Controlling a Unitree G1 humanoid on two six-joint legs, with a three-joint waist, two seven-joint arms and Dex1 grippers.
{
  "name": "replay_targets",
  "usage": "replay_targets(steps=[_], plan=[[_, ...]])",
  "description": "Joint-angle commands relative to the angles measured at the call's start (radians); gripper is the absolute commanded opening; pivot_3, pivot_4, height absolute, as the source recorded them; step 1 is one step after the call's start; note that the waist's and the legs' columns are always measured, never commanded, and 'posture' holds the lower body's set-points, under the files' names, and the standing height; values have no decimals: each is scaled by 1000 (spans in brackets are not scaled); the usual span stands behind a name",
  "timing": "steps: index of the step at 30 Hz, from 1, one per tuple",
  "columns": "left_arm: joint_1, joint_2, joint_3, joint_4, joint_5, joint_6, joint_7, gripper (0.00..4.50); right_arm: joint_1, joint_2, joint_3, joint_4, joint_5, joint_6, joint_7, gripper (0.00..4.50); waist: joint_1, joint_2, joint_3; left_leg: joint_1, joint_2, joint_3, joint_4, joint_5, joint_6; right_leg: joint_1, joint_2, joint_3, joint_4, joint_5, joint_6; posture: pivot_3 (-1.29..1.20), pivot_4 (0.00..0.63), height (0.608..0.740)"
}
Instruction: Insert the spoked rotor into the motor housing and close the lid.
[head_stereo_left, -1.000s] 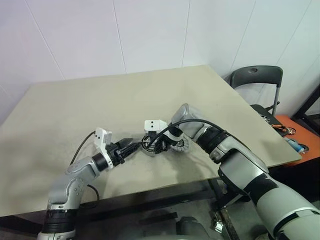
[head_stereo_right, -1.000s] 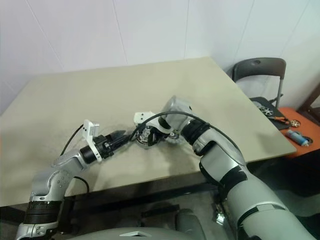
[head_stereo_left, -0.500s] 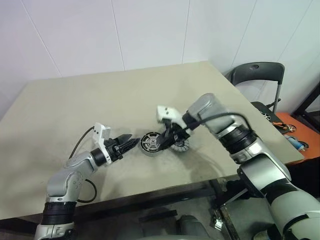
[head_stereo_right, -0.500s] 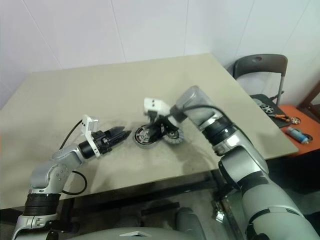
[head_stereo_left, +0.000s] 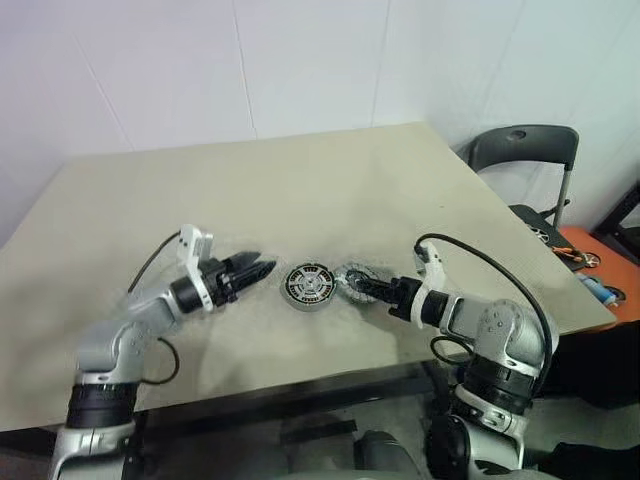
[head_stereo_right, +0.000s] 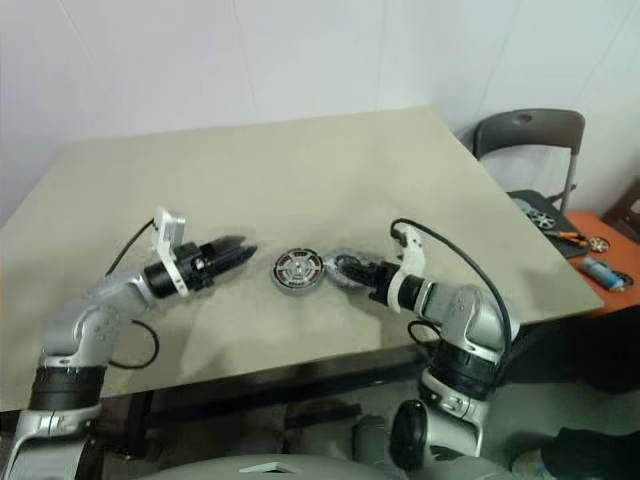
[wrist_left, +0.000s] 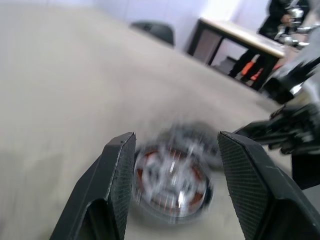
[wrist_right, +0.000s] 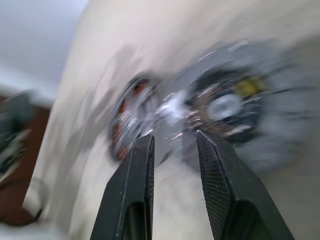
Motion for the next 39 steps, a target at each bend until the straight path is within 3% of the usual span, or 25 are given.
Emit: replay_targets(steps=[1,6,13,23,28,39], plan=[[-36,11,-17,10,2,14,-13,2788,-13,63,-81,-70,39,6,-94,1381,-3,0,0,2,0,0,-1,0,0,1,0,0,0,0,0,0,0,740],[-28,23,-28,1,6,23,-26,2788,53,82,-124,-48,59,6,-192,1381,-12,0,0,1,0,0,-1,0,0,3,0,0,-2,0,0,0,0,740],[-25,37,-20,7,3,24,-37,2788,146,89,-72,-13,163,6,-242,1381,-26,1,0,3,1,0,-3,0,0,3,0,0,-2,-1,1,0,0,740],[2,80,-98,9,70,-42,-127,2788,58,114,-49,81,265,6,-299,1381,-55,1,1,4,1,0,-4,0,0,4,0,0,-2,-2,0,0,0,740],[5,103,-95,18,62,-39,-163,2788,20,112,-38,147,282,-1,-310,1381,-46,2,2,2,1,-1,-5,0,0,2,0,0,-2,-2,0,0,0,740],[29,97,-94,0,69,-56,-146,2788,62,63,16,247,294,-89,-336,1381,-54,0,0,7,2,0,-12,0,1,6,1,0,-9,-1,1,0,0,740]])
